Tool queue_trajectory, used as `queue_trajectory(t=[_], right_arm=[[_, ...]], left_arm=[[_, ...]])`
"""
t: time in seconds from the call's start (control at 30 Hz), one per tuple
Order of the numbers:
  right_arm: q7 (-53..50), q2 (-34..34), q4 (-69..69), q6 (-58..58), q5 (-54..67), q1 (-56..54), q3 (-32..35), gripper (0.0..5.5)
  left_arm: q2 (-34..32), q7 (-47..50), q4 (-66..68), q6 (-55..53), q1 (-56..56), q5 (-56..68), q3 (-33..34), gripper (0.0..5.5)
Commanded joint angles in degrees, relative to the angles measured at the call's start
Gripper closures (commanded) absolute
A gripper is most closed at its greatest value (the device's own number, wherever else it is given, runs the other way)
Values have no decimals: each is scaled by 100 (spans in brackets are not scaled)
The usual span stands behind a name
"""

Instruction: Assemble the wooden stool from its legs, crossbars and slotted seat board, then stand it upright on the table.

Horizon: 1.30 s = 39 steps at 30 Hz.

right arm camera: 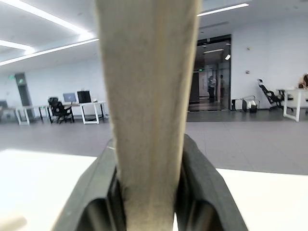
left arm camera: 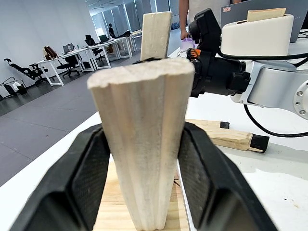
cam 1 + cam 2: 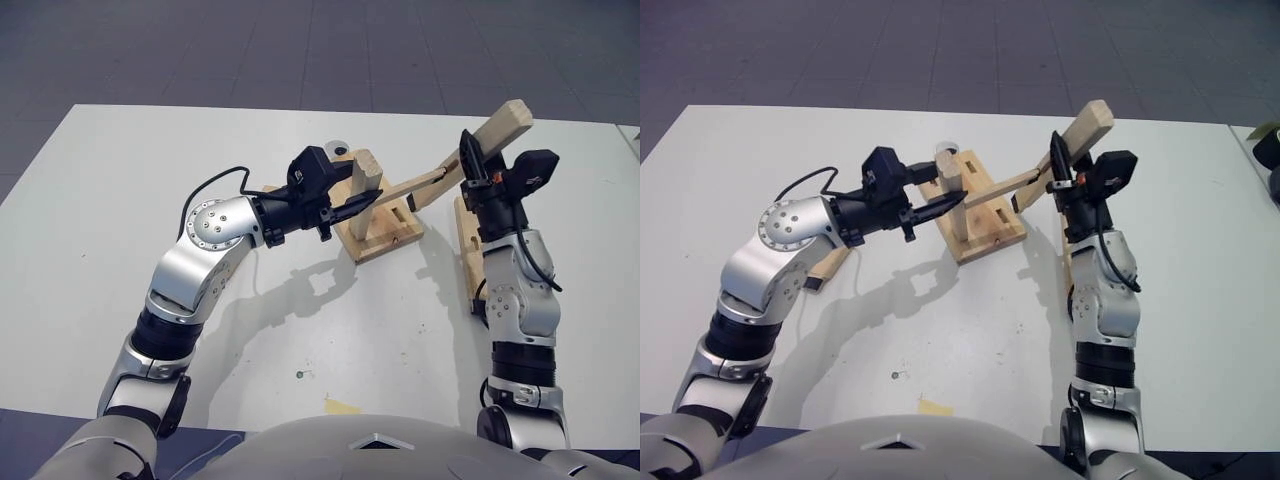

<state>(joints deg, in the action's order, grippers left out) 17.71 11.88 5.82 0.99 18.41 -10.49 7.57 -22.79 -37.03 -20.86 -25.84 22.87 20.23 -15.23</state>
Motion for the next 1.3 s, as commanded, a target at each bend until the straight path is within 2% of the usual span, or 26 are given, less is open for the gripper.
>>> queue_trajectory(t=[0.03,0.2,0.4,0.87,1.13,1.3], right_arm=[[84,79,-65,-134,-450,72,-322,449],[220,62,-55,-227,-523,187,-405,449],[594,-155,307,-7,159,304,-536,449],[604,181,726,169,101,-27,-566,449],[397,-40,789,1248,1013,27,-313,449],[365,59,750,1958,1281,25,-276,449]], left_arm=[[-88,-2,151,-89,-190,-322,-222,346],[-97,12,221,0,-189,-427,-271,346],[-126,2,289,87,-192,-523,-333,346],[-182,-45,363,182,-181,-577,-376,346],[-240,-101,451,278,-179,-627,-412,346],[-229,-116,470,302,-179,-664,-439,346]])
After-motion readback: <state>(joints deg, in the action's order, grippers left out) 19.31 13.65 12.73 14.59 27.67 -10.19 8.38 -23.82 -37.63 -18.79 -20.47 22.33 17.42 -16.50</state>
